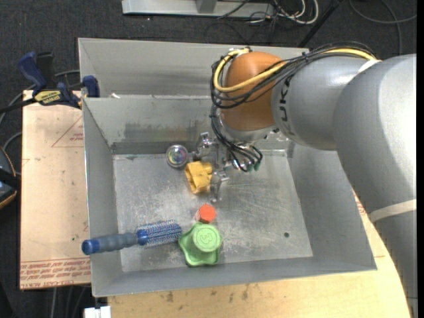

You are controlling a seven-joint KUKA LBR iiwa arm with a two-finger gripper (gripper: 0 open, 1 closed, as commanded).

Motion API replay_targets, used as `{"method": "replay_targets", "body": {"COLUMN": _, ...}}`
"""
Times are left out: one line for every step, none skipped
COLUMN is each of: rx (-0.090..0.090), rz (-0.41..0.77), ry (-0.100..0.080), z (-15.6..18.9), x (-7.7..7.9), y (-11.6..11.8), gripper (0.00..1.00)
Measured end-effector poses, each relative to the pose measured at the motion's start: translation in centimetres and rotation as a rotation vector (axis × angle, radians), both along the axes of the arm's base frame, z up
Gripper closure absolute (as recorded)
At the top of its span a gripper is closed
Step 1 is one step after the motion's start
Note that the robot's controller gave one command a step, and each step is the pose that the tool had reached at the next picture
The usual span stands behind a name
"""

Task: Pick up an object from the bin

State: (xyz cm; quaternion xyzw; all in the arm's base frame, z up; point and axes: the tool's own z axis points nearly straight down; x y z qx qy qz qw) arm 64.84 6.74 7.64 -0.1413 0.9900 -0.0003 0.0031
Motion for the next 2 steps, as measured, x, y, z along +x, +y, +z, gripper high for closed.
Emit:
{"method": "replay_targets", "body": {"rx": 0.003, "rz": 0.000, "ry": -0.008, "z": 0.3, "x": 0.2, "y": 0.1, "gripper": 1.00}}
{"method": "replay_targets", "body": {"rx": -0.001, "rz": 0.232, "ry": -0.006, "z": 13.6, "x": 0.8, "y": -2.0, "gripper": 1.00}}
